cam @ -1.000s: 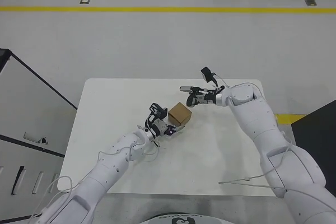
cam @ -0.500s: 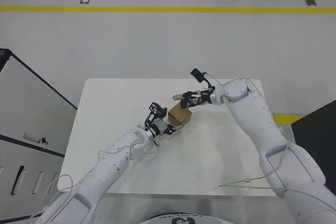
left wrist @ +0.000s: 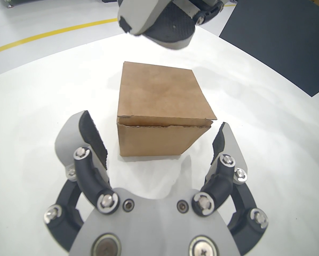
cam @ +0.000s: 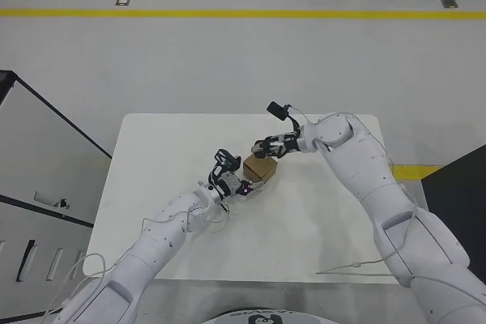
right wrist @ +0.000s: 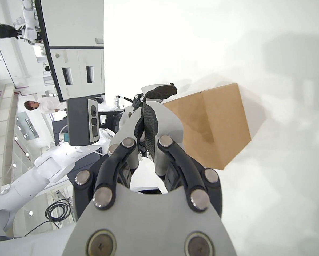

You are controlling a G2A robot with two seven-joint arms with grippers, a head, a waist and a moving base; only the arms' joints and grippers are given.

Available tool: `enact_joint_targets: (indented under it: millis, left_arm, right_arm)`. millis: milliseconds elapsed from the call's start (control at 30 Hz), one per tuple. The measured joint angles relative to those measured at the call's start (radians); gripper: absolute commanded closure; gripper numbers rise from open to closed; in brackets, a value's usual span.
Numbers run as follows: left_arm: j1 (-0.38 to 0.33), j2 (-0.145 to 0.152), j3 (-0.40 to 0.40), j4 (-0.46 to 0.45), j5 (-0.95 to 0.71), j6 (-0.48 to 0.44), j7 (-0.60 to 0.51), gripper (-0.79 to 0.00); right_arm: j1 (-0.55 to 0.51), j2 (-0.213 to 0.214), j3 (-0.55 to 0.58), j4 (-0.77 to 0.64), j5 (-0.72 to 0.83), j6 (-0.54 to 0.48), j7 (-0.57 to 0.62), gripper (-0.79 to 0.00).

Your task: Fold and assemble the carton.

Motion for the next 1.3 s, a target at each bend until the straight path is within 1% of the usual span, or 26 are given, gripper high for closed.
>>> enact_joint_targets:
  millis: [300, 1300]
  left_arm:
    - [0.0, -0.003, -0.003, 0.004, 0.006, -0.006, -0.003, -0.785]
    - [0.002, -0.013, -0.012, 0.013, 0.023, -0.022, 0.008, -0.785]
  right_arm:
    - [-0.026, -0.001, -0.049, -0.058, -0.076, 0.063, 0.021, 0.0]
    - [-0.004, -0.027, -0.106, -0.015, -0.096, 0.107, -0.009, 0.0]
